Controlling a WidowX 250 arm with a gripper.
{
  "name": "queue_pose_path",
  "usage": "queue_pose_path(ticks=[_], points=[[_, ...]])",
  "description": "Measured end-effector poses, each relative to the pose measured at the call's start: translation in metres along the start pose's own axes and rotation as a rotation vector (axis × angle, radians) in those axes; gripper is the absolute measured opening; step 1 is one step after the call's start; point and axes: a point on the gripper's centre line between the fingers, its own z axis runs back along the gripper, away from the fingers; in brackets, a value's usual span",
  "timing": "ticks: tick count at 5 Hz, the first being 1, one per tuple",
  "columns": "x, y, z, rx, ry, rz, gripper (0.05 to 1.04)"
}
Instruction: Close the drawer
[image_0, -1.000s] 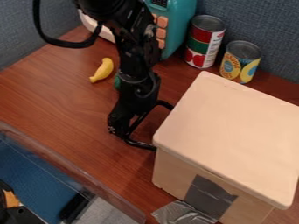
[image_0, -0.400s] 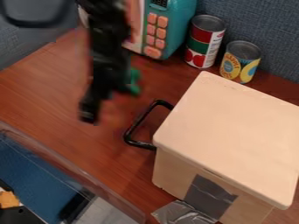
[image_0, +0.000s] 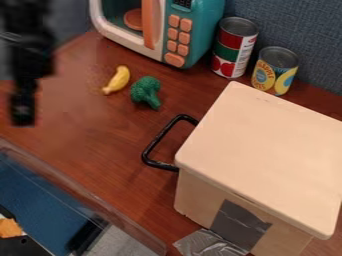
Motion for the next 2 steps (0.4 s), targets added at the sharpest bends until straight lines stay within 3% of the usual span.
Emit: queue_pose_path(ticks=[2], points=[[-0.040,-0.007,0.052,-0.038,-0.054,0.478,0.999]])
